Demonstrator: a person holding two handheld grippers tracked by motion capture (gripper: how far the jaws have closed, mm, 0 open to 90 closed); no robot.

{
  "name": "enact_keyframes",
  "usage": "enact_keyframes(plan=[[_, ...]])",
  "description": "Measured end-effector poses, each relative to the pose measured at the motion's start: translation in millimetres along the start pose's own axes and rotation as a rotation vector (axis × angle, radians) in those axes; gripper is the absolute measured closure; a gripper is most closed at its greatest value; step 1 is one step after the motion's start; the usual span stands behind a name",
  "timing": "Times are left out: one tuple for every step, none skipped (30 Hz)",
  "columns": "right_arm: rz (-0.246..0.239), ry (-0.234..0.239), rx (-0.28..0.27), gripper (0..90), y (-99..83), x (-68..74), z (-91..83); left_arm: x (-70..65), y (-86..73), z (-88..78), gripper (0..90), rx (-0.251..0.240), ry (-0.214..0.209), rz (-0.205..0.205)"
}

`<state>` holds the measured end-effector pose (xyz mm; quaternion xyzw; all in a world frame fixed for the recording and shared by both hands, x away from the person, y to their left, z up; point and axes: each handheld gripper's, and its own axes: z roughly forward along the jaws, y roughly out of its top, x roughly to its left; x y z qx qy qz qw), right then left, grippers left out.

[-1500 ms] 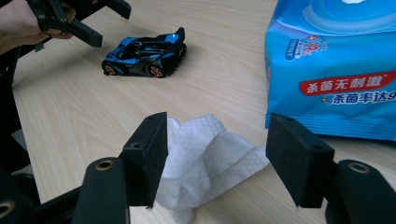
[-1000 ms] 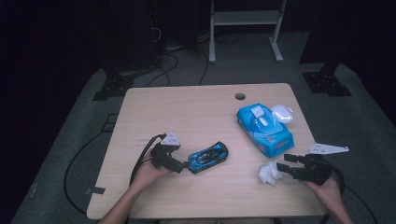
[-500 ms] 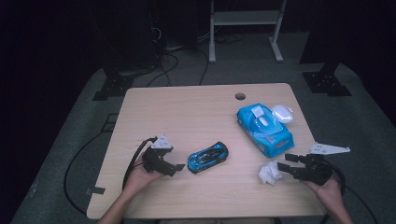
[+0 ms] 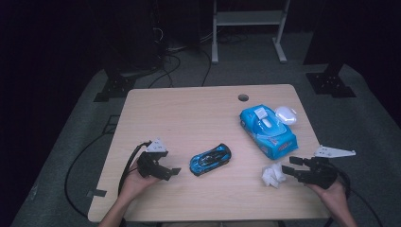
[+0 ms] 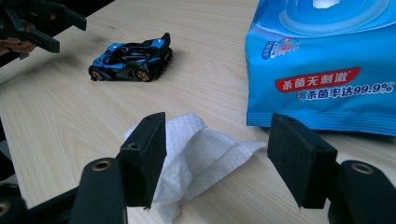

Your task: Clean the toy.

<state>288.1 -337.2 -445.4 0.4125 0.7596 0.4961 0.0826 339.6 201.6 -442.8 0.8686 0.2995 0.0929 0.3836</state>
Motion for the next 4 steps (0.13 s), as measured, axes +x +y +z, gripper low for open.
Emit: enact_keyframes(plan=[[-0.001,0.0,-0.001,36.4,-0.2,-0.2,0.0,0.8,-0.9,-1.0,11.1,0.0,-0.002,-0.001],[-0.001,0.0,-0.002,36.4,-0.3,-0.5,0.2,1.7,-2.2,-1.5,11.1,-0.004,-0.004,-0.011],[0.0,0.001,-0.001,36.2,-0.4,-0.8,0.4,2.6,-3.4,-2.1,11.0,-0.003,0.001,-0.013],[0.003,0.001,0.0,36.2,-0.6,-0.8,0.5,2.9,-4.6,-1.5,10.9,-0.005,0.006,-0.02]])
